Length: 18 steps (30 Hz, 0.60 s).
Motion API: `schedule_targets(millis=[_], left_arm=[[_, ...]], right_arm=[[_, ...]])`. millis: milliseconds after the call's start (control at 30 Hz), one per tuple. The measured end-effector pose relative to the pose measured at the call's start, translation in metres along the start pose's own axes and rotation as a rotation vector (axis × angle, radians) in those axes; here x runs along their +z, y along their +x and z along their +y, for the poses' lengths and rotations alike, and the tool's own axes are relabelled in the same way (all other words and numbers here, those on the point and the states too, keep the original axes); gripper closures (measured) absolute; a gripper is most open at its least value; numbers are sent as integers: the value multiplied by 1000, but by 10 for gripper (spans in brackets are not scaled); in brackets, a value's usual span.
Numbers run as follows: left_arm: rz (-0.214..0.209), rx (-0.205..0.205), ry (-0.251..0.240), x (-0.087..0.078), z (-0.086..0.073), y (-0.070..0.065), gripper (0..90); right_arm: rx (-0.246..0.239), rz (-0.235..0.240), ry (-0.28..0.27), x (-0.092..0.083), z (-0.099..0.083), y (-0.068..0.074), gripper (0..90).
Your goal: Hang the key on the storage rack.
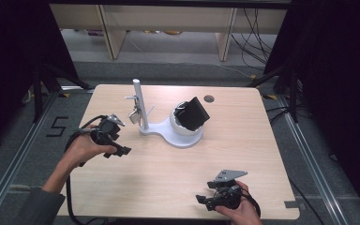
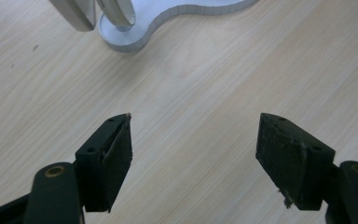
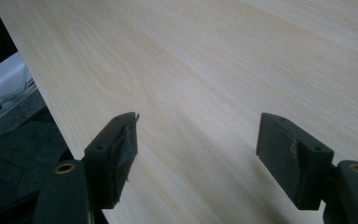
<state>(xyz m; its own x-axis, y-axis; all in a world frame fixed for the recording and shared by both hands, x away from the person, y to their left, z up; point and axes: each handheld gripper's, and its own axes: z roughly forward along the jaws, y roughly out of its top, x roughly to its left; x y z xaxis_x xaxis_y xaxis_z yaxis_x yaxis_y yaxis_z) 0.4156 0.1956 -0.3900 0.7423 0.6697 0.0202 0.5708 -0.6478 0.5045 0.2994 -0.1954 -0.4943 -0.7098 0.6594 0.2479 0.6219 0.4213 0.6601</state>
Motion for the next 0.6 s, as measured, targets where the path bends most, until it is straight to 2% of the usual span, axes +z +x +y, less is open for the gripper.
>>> schedule_targets(millis=[33,100,200,367,533,600], left_arm=[[-15,-15,-20,2,-2,-4,265],[-24,9,-24,4,-4,-10,265],[-21,20,-42,6,-6,-18,263],[-44,45,-52,10,-11,-32,250],[-65,49,-74,17,-21,-44,238],[-54,46,-96,20,-25,-48,218]], right_arm=[[-19,-3,-6,0,0,-2,301],[-18,-2,-6,0,0,-3,301],[-20,-5,-9,0,0,-3,301],[-23,-12,-10,0,0,-5,301],[-14,-18,-10,0,-1,-7,301],[-21,-17,-9,0,-1,-6,302]])
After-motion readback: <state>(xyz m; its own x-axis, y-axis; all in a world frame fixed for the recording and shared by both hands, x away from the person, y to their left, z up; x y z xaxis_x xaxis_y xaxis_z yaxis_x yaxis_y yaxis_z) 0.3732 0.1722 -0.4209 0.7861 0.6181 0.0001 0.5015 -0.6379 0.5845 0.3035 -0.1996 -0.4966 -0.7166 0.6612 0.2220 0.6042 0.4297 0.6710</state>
